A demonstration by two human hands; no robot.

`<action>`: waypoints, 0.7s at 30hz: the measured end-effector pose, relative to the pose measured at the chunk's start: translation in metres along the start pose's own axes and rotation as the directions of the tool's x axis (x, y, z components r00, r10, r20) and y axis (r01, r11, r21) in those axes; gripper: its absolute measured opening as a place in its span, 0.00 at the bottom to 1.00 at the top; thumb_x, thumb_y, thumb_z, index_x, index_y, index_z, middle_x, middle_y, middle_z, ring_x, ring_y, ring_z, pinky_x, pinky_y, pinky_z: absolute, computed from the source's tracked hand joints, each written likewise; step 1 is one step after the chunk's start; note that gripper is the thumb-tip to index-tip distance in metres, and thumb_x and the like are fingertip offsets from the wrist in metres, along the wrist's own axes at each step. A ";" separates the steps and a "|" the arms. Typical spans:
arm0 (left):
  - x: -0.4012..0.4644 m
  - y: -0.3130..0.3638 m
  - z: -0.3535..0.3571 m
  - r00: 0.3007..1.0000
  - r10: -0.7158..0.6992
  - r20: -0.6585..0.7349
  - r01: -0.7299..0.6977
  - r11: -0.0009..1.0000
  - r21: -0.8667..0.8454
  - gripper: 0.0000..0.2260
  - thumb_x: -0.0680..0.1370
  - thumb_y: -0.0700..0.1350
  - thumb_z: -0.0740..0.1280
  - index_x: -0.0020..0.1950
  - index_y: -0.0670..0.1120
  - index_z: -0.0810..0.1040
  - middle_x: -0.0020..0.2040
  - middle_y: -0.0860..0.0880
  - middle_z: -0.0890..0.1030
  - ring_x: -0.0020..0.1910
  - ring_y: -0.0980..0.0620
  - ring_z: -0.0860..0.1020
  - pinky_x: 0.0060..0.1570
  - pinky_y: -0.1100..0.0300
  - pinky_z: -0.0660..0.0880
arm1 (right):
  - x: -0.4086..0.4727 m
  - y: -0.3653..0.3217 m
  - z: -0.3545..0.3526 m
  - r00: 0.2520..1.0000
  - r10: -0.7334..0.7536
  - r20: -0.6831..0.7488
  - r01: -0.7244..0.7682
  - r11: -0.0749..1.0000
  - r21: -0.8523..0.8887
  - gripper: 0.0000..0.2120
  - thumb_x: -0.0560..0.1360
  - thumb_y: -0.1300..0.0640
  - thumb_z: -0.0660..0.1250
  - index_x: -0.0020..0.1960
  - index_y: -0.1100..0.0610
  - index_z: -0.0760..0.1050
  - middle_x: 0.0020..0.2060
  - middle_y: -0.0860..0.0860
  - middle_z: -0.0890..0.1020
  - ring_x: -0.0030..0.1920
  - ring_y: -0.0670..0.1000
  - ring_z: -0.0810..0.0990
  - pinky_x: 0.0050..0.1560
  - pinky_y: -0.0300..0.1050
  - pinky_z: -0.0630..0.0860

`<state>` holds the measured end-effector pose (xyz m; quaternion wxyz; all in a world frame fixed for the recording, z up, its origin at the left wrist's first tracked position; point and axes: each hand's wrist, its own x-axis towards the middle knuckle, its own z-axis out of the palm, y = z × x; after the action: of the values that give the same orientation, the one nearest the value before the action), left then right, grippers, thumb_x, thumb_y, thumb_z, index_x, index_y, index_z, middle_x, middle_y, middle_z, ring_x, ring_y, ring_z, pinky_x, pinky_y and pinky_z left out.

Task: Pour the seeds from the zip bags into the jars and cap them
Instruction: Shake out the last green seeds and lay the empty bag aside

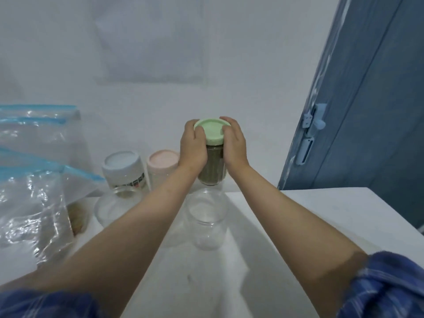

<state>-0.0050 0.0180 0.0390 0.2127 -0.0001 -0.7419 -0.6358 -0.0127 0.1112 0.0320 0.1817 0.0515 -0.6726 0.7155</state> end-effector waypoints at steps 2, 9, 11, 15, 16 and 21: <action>0.000 -0.019 0.003 1.000 -0.020 -0.010 0.021 0.998 0.067 0.14 0.83 0.41 0.53 0.66 0.44 0.73 0.56 0.49 0.78 0.56 0.49 0.76 0.57 0.55 0.72 | -0.003 0.023 0.000 0.999 0.051 -0.006 -0.051 0.999 0.004 0.14 0.81 0.61 0.56 0.62 0.55 0.75 0.49 0.44 0.79 0.46 0.39 0.78 0.46 0.32 0.73; -0.004 -0.062 0.006 0.993 -0.113 0.016 0.105 0.956 0.273 0.20 0.83 0.38 0.52 0.74 0.43 0.69 0.70 0.45 0.74 0.70 0.46 0.71 0.68 0.57 0.65 | -0.015 0.074 -0.003 0.981 0.184 0.060 -0.183 0.983 -0.015 0.15 0.80 0.57 0.57 0.65 0.54 0.74 0.53 0.47 0.80 0.52 0.45 0.78 0.48 0.34 0.73; -0.003 -0.066 0.005 0.996 -0.093 0.011 0.087 0.960 0.267 0.20 0.83 0.37 0.52 0.74 0.42 0.69 0.71 0.44 0.74 0.70 0.46 0.70 0.69 0.57 0.65 | -0.015 0.077 -0.004 0.978 0.192 0.075 -0.191 0.981 -0.021 0.14 0.81 0.58 0.57 0.66 0.54 0.73 0.53 0.46 0.79 0.51 0.44 0.78 0.49 0.35 0.73; -0.006 -0.068 0.001 1.000 -0.025 0.015 0.021 0.965 0.261 0.19 0.83 0.37 0.53 0.73 0.39 0.70 0.70 0.43 0.74 0.70 0.47 0.70 0.67 0.63 0.63 | -0.015 0.077 -0.006 0.960 0.247 0.131 -0.244 0.969 -0.039 0.16 0.82 0.54 0.58 0.69 0.51 0.70 0.57 0.48 0.79 0.56 0.48 0.78 0.55 0.43 0.75; -0.007 -0.067 -0.001 1.000 -0.019 0.024 0.012 0.962 0.273 0.18 0.84 0.38 0.53 0.73 0.39 0.70 0.71 0.44 0.73 0.71 0.48 0.70 0.65 0.66 0.62 | -0.016 0.075 -0.007 0.954 0.262 0.148 -0.255 0.965 -0.062 0.17 0.82 0.53 0.58 0.71 0.49 0.68 0.60 0.48 0.78 0.59 0.48 0.77 0.59 0.45 0.75; -0.025 -0.054 -0.013 0.989 0.006 0.147 -0.060 0.928 0.368 0.17 0.85 0.45 0.54 0.70 0.38 0.70 0.69 0.46 0.72 0.71 0.47 0.68 0.66 0.61 0.61 | -0.029 0.050 -0.015 0.978 0.209 -0.013 -0.207 0.954 -0.218 0.21 0.84 0.50 0.55 0.75 0.51 0.63 0.72 0.48 0.68 0.66 0.44 0.67 0.70 0.44 0.62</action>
<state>0.0077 0.0025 -0.0183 0.1658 -0.0180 -0.8620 -0.4787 0.0004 0.1193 -0.0259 0.1063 -0.0361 -0.7498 0.6521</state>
